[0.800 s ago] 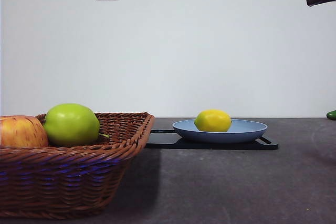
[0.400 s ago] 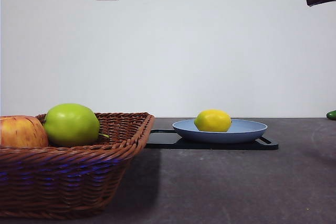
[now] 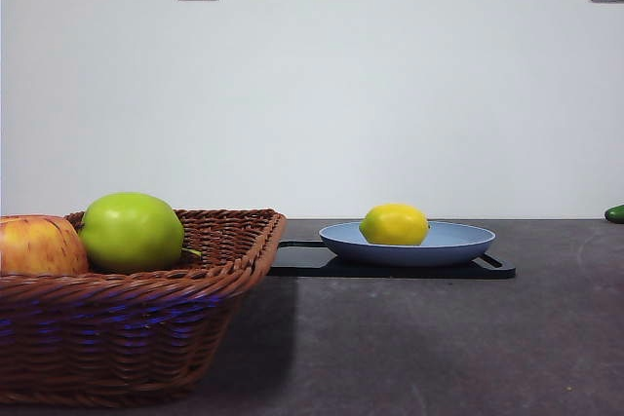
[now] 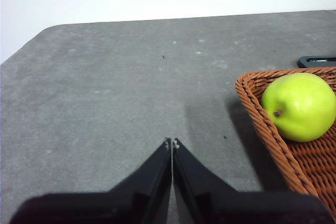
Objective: Take the lemon from the basket,put the lemon in the plate,hand out the plate
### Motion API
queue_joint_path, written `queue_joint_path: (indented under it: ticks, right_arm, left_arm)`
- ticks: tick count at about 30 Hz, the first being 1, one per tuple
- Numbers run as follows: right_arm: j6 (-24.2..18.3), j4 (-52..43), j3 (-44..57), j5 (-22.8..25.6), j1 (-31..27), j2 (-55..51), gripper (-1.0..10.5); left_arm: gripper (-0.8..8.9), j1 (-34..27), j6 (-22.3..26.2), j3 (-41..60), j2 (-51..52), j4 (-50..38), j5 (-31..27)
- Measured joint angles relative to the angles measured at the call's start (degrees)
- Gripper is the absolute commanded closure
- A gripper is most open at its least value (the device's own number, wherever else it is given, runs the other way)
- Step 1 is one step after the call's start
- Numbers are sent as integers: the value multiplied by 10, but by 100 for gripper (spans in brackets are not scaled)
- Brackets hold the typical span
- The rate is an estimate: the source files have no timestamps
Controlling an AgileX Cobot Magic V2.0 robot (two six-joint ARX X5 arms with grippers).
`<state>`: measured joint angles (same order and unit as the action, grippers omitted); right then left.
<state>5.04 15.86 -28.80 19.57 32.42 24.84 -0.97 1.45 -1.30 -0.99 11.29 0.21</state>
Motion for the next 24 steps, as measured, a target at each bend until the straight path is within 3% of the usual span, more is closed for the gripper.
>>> queue_joint_path:
  ticks: [5,10,15,24]
  right_arm:
    - [-9,-10,58,-127,-139,-67,944]
    - [-12,-14,139,-214,-241,-137,944]
    - [-17,-31,207,-226,-274,-199,944]
    - [-33,-40,271,-226,-279,-231,943]
  left_arm:
    - [805,0,0,0,0,0,0]
    - [805,0,0,0,0,0,0]
    - [805,0,0,0,0,0,0]
    - [805,0,0,0,0,0,0]
